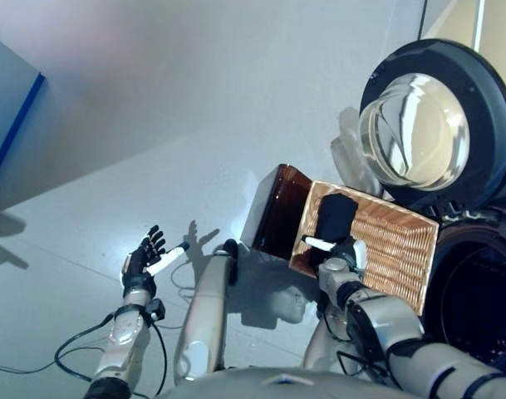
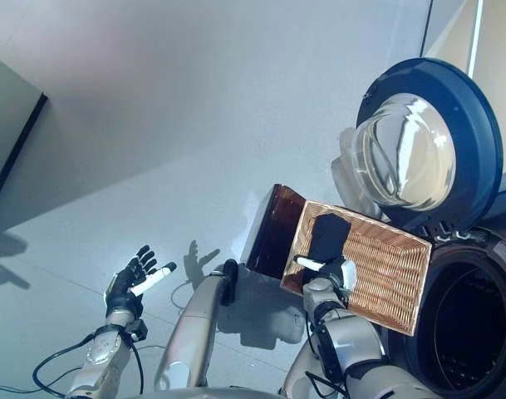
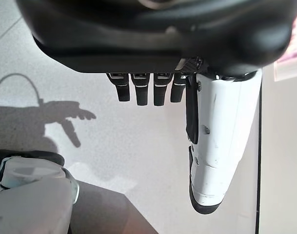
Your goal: Pick up the clothes and place them into the washing machine
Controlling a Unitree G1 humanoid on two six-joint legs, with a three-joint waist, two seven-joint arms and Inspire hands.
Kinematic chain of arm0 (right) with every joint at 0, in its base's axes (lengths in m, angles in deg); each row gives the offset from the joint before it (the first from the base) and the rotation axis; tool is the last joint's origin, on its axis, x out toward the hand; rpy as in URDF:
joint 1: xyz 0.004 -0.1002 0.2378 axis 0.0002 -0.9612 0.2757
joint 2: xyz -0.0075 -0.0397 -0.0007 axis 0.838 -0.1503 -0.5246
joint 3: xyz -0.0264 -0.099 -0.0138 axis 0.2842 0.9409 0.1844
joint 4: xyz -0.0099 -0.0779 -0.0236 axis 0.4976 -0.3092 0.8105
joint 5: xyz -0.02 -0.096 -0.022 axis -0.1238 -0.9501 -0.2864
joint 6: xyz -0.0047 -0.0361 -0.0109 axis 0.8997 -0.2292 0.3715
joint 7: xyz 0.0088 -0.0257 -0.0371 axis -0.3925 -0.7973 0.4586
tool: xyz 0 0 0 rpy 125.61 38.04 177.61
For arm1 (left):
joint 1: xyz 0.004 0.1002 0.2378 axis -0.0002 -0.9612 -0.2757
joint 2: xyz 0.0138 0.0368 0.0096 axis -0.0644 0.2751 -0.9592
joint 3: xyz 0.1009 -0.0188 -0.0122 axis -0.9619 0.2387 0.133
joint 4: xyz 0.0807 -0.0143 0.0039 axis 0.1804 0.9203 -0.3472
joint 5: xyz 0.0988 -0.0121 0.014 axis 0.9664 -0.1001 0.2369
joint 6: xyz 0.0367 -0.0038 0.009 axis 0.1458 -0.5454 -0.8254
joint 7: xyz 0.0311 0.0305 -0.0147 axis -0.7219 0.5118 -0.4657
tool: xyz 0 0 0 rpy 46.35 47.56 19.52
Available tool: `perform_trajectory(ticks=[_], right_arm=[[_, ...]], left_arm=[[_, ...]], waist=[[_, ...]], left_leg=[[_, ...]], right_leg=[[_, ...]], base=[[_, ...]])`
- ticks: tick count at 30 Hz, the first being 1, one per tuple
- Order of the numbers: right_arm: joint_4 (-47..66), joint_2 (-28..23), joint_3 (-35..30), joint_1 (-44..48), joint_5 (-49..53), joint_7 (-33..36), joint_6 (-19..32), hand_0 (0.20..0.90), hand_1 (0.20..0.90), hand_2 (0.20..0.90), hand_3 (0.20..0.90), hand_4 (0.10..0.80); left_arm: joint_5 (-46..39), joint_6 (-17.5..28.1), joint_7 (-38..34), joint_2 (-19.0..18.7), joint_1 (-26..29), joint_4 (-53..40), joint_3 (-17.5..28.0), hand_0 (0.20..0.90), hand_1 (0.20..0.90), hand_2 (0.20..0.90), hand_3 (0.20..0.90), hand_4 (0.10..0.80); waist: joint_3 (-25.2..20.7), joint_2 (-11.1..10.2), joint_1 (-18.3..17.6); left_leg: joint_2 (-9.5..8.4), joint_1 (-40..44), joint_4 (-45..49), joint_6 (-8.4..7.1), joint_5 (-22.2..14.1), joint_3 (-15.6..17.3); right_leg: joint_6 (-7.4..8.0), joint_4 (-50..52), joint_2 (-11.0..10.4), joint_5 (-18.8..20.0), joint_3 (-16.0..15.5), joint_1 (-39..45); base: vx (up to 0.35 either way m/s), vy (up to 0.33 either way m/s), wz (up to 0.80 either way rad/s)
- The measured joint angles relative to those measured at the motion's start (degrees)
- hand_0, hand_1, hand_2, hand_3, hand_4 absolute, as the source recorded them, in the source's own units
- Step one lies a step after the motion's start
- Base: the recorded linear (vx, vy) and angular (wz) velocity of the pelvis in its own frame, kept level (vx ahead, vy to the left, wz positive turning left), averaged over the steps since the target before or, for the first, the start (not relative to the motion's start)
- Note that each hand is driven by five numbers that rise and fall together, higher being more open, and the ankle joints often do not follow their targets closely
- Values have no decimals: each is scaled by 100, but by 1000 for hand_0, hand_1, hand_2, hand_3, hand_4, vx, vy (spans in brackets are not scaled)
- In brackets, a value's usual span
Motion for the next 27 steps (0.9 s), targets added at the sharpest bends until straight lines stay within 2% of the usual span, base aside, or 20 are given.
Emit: perform_trajectory(ticks=[1,2,3,7,27], right_arm=[[-2,-1,0,0,0,21,0,499,499,499,499,514],[-5,-1,1,0,0,70,-3,321,321,321,321,386],[-5,-6,0,1,0,82,-3,200,200,200,200,300],[-2,-190,4,19,-3,53,-1,200,200,200,200,300],[-4,-57,-125,43,-4,-60,-12,200,200,200,200,300]], left_arm=[[0,0,-1,-3,-1,-1,0,900,900,900,900,800],[-1,0,-10,-7,-1,-5,1,900,900,900,900,800],[-1,0,-23,-8,-11,-9,1,900,900,900,900,800],[-1,1,-53,-17,-18,-10,10,900,900,900,900,800],[-2,1,-55,-71,-59,-80,42,900,900,900,900,800]], waist=[[1,1,-1],[1,1,-2],[0,0,8],[0,8,66],[-11,10,90]], left_leg=[[-5,-14,18,8,-8,-28],[-16,-31,44,15,-12,-33],[-16,-51,58,14,-9,-44],[-15,-177,120,8,-3,-46],[-25,-224,196,8,-4,-44]], right_leg=[[2,31,-2,-11,2,-14],[15,71,-15,-29,16,-26],[15,103,-13,-29,23,-52],[15,228,-15,-43,76,-219],[5,369,-52,-116,89,-281]], base=[[-5,-8,6],[0,-2,6],[0,0,3],[0,1,-1],[1,0,0]])
